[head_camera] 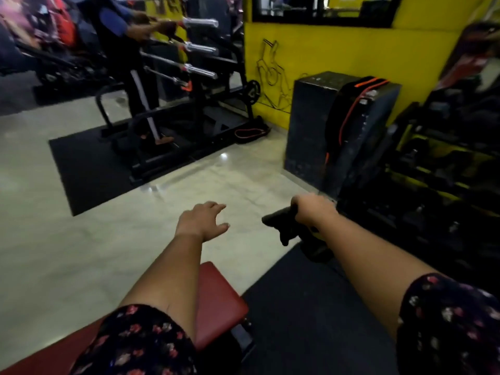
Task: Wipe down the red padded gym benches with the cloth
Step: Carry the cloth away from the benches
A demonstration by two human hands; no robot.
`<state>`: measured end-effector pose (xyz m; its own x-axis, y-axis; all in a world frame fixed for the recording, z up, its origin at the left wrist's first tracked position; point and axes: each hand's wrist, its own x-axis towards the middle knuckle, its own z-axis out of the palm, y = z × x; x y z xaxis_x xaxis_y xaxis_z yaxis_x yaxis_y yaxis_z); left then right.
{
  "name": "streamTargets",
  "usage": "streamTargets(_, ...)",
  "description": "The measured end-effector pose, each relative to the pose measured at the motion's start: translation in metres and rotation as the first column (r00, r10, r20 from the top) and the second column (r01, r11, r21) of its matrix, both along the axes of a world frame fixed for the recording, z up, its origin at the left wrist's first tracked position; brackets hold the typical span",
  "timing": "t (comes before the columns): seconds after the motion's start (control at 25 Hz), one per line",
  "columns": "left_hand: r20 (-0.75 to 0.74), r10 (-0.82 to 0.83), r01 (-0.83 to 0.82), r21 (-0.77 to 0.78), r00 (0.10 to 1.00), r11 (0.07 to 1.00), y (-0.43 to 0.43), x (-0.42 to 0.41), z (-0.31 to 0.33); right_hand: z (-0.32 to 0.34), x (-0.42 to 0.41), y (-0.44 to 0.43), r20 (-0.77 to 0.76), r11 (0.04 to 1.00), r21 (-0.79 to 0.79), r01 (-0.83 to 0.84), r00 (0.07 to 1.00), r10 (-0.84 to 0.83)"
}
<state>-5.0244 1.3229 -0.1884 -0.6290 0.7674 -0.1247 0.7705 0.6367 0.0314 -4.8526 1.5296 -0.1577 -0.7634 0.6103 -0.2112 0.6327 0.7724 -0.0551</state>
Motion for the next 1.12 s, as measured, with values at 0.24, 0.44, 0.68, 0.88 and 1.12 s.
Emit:
streamTargets(0.24, -0.001, -0.161, 0.160, -0.046, 0.987, 0.986, 0.135, 0.046, -0.001, 0.007, 0.067, 0.098, -0.073, 0.989, 0.024, 0.145, 0.987, -0.143)
streamTargets(0.44, -0.021, -0.274, 0.272, -0.072, 0.962, 0.960, 0.232, 0.058, -0.005, -0.014, 0.094, 0.165, -0.171, 0.961, 0.020, 0.278, 0.947, -0.270)
streamTargets(0.68, 0.017, -0.376, 0.376, -0.104, 0.927, 0.921, 0.355, 0.054, -0.031, -0.021, 0.102, 0.275, -0.075, 0.937, 0.036, 0.346, 0.936, -0.343)
streamTargets(0.88, 0.034, -0.365, 0.366, -0.050, 0.931, 0.929, 0.472, 0.017, -0.015, -0.003, 0.078, 0.381, 0.010, 0.936, 0.041, 0.350, 0.937, -0.350)
streamTargets(1.12, 0.043, -0.350, 0.352, -0.037, 0.936, 0.935, 0.570, -0.018, -0.004, 0.004, 0.032, 0.477, -0.050, 0.947, 0.078, 0.312, 0.950, -0.309)
